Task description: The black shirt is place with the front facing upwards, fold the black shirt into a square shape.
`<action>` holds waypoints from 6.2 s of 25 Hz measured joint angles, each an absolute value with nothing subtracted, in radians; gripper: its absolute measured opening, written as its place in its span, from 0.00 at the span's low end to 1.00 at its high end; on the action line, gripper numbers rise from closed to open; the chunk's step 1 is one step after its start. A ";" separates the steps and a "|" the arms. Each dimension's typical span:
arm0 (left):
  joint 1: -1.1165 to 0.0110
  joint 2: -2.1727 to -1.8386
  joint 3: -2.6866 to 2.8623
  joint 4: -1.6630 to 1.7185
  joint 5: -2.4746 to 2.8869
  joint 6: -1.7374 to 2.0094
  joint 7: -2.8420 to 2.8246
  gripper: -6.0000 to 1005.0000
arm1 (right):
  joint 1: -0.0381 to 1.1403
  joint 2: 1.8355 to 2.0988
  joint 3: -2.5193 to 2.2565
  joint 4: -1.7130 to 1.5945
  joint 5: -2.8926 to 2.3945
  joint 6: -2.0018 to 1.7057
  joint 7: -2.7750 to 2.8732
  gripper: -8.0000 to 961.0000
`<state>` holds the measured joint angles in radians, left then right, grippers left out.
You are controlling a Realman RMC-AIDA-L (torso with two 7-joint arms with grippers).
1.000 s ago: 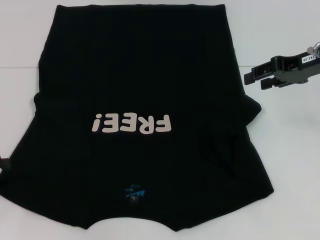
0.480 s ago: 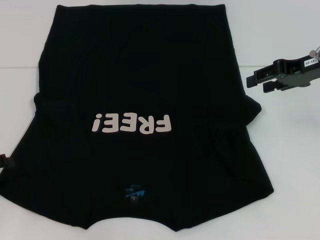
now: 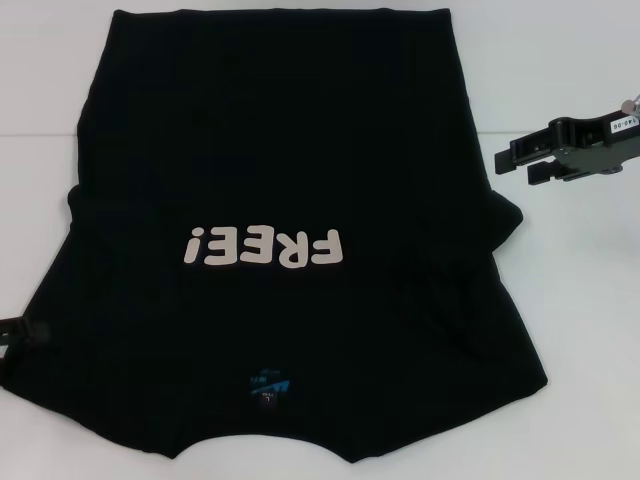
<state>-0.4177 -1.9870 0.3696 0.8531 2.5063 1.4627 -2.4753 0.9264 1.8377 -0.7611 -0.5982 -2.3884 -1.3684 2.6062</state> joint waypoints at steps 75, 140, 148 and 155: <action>-0.521 -1.985 0.436 0.874 2.493 1.476 -2.482 0.03 | 0.802 1.912 -0.761 -0.636 -2.634 -1.547 2.404 0.66; -0.524 -1.983 0.423 0.828 2.470 1.447 -2.473 0.03 | 0.824 2.007 -0.863 -0.647 -2.653 -1.513 2.423 0.66; -0.522 -1.983 0.423 0.828 2.466 1.445 -2.473 0.03 | 0.811 1.982 -0.854 -0.649 -2.666 -1.526 2.437 0.66; -0.524 -1.983 0.423 0.827 2.465 1.443 -2.473 0.03 | 0.812 1.999 -0.860 -0.646 -2.663 -1.505 2.433 0.66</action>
<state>-0.5235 -1.9834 0.4234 0.8267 2.4650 1.4434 -2.4727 0.8120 1.9989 -0.8603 -0.6458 -2.6627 -1.5055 2.4328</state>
